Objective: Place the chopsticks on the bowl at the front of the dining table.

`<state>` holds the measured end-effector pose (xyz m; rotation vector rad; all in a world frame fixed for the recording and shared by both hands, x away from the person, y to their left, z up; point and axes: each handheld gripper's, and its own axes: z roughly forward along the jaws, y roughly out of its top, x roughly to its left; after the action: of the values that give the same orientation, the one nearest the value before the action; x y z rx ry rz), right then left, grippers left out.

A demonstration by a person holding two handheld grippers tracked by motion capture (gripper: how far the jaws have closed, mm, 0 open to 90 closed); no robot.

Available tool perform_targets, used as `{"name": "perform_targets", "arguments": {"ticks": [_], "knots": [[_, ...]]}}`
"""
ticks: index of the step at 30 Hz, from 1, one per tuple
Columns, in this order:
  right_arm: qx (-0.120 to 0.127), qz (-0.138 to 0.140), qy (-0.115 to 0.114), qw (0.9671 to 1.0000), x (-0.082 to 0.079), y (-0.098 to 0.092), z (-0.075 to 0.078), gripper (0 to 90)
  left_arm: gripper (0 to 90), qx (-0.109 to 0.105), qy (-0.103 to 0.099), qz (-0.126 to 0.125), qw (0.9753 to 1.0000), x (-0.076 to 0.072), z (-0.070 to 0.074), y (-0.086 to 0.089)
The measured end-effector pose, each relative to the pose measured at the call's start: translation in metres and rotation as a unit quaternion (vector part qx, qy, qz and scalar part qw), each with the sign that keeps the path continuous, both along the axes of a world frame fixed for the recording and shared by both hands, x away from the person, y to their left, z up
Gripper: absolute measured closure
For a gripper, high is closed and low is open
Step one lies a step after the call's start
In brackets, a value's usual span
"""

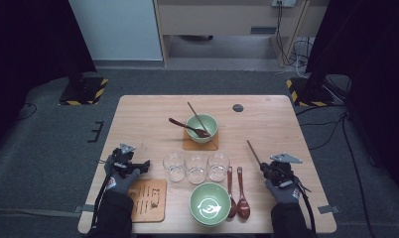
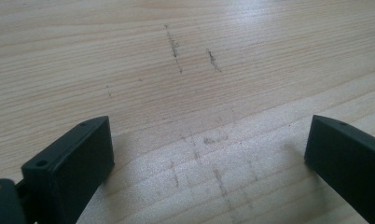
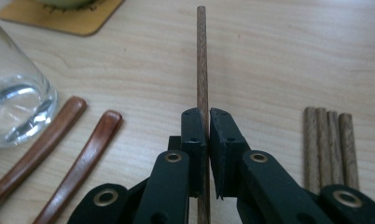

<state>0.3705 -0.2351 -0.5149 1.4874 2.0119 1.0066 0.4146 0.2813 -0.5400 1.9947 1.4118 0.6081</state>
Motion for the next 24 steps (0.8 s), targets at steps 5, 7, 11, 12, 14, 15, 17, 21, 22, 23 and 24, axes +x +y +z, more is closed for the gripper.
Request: {"name": "perform_targets", "arguments": {"ticks": [5,7,11,12,14,15,17,21,22,23,24], "knots": [[0.006,-0.005,-0.017,0.9998,0.003,-0.002,0.01,84.8,0.3,0.0,0.0,0.0,1.0,0.0,0.0,0.0],[0.008,-0.006,-0.022,0.9997,0.003,-0.002,0.013,84.8,0.3,0.0,0.0,0.0,1.0,0.0,0.0,0.0],[0.013,-0.006,-0.036,0.9992,0.007,-0.001,0.024,84.8,0.3,0.0,0.0,0.0,1.0,0.0,0.0,0.0],[0.013,-0.006,-0.036,0.9992,0.007,-0.001,0.024,84.8,0.3,0.0,0.0,0.0,1.0,0.0,0.0,0.0],[0.015,-0.007,-0.043,0.9989,0.009,0.0,0.03,84.8,0.3,0.0,0.0,0.0,1.0,0.0,0.0,0.0],[0.016,-0.006,-0.046,0.9988,0.01,0.001,0.032,84.8,0.3,0.0,0.0,0.0,1.0,0.0,0.0,0.0],[0.019,-0.005,-0.055,0.9983,0.013,0.003,0.04,84.8,0.3,0.0,0.0,0.0,1.0,0.0,0.0,0.0],[0.022,-0.004,-0.064,0.9977,0.016,0.005,0.048,84.8,0.3,0.0,0.0,0.0,1.0,0.0,0.0,0.0],[0.024,-0.005,-0.067,0.9975,0.017,0.005,0.051,84.8,0.3,0.0,0.0,0.0,1.0,0.0,0.0,0.0],[0.024,-0.004,-0.068,0.9974,0.017,0.006,0.053,84.8,0.3,0.0,0.0,0.0,1.0,0.0,0.0,0.0],[0.026,-0.004,-0.074,0.9969,0.02,0.007,0.059,84.8,0.3,0.0,0.0,0.0,1.0,0.0,0.0,0.0]]}}
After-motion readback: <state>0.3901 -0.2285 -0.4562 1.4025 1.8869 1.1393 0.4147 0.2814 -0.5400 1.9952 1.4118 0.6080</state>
